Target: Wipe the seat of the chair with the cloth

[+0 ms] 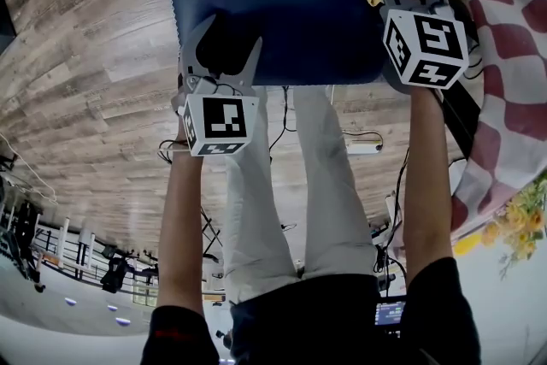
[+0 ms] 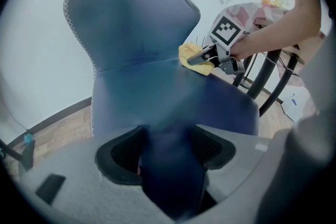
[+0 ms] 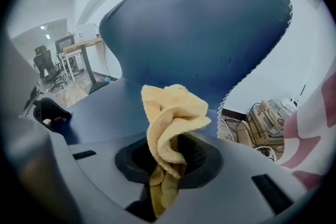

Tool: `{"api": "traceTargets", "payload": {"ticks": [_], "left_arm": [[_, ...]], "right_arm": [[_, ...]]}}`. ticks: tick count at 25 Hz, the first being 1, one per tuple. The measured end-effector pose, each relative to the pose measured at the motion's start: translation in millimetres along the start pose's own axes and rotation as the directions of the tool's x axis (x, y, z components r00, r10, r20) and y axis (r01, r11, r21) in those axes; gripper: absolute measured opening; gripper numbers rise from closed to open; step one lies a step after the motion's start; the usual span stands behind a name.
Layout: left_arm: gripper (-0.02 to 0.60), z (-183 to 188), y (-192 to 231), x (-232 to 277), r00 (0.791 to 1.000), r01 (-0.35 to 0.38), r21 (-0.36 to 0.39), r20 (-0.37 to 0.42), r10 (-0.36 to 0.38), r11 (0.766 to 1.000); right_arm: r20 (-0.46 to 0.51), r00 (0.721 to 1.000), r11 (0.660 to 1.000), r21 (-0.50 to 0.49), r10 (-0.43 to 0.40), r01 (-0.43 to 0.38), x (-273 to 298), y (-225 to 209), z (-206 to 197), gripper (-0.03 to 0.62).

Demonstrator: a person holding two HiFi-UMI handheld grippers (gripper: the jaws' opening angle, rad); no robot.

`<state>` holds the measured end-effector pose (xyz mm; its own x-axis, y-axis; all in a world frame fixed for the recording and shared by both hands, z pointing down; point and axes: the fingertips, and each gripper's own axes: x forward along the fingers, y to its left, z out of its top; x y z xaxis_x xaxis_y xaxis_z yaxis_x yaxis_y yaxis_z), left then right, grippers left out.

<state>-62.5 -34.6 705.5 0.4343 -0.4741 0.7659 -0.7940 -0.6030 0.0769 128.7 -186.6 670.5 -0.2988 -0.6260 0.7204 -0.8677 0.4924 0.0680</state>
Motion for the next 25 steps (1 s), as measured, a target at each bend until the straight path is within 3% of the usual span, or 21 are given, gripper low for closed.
{"api": "traceTargets", "payload": {"ticks": [15,25], "left_arm": [[0.285,1.0,-1.3,0.4,1.000,0.005,0.001,0.006,-0.005,1.000],[0.285,1.5,-0.6,0.3,1.000,0.005,0.000,0.009,-0.005,1.000]], "right_arm": [[-0.016,1.000,1.000,0.002,-0.002,0.002,4.4,6.1,3.6,0.052],[0.003,0.996,0.995,-0.050,0.088,-0.088,21.7,44.9,25.7,0.054]]}}
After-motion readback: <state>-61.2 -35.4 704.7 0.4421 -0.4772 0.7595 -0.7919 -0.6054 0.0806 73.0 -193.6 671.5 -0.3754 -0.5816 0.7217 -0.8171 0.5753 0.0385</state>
